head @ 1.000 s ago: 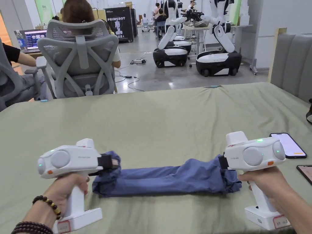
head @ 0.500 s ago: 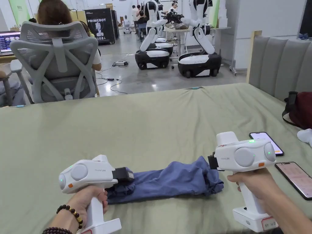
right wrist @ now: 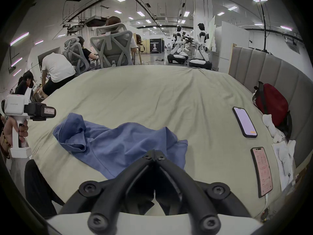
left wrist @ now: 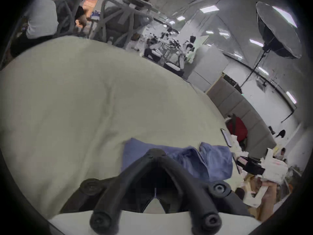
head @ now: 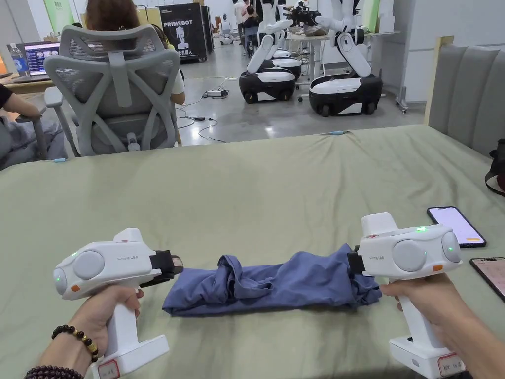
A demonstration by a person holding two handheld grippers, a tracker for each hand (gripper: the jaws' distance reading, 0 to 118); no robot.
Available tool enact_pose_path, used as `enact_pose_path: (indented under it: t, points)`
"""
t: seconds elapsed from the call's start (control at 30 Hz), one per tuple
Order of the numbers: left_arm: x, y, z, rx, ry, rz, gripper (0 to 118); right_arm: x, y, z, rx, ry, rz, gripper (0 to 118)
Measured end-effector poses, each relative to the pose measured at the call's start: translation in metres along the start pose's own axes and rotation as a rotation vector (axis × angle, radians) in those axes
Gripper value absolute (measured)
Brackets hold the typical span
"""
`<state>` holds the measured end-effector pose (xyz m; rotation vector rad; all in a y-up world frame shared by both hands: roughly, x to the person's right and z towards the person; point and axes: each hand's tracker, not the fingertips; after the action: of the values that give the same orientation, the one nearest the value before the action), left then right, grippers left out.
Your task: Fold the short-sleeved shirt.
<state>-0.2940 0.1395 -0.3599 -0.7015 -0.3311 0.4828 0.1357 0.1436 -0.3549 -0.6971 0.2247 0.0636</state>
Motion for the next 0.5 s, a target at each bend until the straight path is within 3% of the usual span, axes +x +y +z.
enact_pose_path:
  t: [0.13, 0.3, 0.5]
  points:
    - [0.029, -0.021, -0.026, -0.087, 0.008, -0.105, 0, 0.001, -0.001, 0.0, -0.006, 0.002, -0.005, 0]
    - [0.073, -0.052, -0.07, -0.191, -0.09, -0.054, 0, 0.009, -0.005, 0.007, -0.004, 0.003, -0.011, 0]
    - [0.069, -0.037, -0.14, -0.206, -0.094, -0.057, 0, 0.024, -0.008, 0.013, -0.021, -0.034, -0.004, 0]
